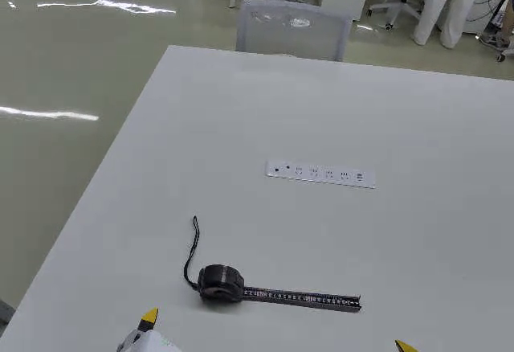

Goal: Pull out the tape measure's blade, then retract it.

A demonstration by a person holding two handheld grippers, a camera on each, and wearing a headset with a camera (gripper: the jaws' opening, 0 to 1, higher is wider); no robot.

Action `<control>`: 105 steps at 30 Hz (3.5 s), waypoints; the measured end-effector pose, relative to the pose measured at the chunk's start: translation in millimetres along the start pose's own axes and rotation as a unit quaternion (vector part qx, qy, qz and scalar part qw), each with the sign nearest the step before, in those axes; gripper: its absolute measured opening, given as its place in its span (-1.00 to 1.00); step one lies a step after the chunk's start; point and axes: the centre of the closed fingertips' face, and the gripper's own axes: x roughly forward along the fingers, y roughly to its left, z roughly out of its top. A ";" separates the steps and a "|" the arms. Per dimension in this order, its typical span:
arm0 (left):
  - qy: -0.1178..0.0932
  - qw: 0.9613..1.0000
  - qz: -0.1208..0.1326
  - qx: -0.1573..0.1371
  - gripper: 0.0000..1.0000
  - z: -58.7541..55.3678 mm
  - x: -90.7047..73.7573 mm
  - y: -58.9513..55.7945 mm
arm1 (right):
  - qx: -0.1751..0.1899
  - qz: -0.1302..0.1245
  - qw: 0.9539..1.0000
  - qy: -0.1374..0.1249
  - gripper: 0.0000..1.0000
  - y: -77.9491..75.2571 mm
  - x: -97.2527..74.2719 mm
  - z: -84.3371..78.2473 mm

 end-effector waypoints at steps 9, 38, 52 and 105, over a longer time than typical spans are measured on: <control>0.003 1.000 0.015 -0.018 0.88 4.5 10.2 -5.5 | -0.004 0.010 1.000 0.000 0.79 -1.3 4.4 -1.3; -0.022 0.992 0.075 -0.101 0.73 19.7 48.1 4.7 | -0.088 0.074 0.993 -0.007 0.44 -43.4 29.9 6.4; -0.045 0.986 0.105 -0.121 0.77 28.5 67.2 10.3 | -0.134 0.127 0.983 0.018 0.19 -62.7 49.3 -0.7; -0.029 0.973 0.153 -0.168 0.28 25.3 123.1 31.7 | -0.234 0.268 0.933 0.048 -0.69 -87.8 117.6 -17.4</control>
